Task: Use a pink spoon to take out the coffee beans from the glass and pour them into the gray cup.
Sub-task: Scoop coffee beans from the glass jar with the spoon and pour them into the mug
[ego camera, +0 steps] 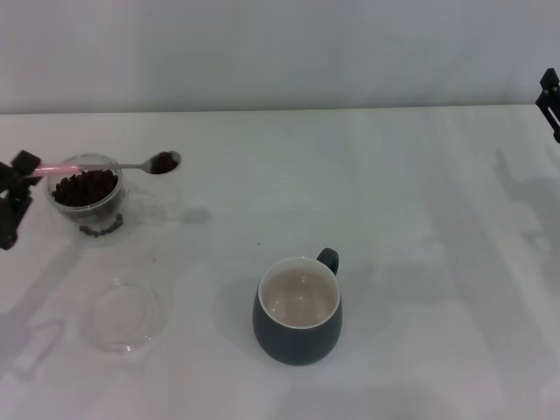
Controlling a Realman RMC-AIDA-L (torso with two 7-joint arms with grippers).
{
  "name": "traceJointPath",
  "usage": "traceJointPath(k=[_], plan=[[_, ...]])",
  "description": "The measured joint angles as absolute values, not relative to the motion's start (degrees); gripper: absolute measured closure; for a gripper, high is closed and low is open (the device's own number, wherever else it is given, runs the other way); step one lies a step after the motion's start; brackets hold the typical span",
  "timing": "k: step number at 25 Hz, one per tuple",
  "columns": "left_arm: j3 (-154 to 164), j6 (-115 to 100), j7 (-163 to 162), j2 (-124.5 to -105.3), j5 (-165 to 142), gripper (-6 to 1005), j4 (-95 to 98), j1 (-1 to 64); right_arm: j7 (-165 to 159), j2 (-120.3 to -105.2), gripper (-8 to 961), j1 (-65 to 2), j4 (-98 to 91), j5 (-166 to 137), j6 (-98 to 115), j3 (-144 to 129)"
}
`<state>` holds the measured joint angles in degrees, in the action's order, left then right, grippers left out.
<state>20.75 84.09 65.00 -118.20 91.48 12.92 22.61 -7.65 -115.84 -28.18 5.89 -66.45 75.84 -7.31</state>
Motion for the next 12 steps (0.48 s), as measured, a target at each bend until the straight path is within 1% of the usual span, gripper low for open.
traceJointPath(k=[7, 12], plan=[[20.74, 83.36, 67.01, -118.72, 84.97, 861, 12.18, 24.99, -7.65, -115.84, 96, -27.87, 5.89, -67.15, 76.59, -7.39], [20.81, 83.43, 70.02, -118.82, 80.31, 862, 10.29, 28.15, -7.64, -115.84, 96, -27.81, 6.39, -67.55, 77.52, -7.39]])
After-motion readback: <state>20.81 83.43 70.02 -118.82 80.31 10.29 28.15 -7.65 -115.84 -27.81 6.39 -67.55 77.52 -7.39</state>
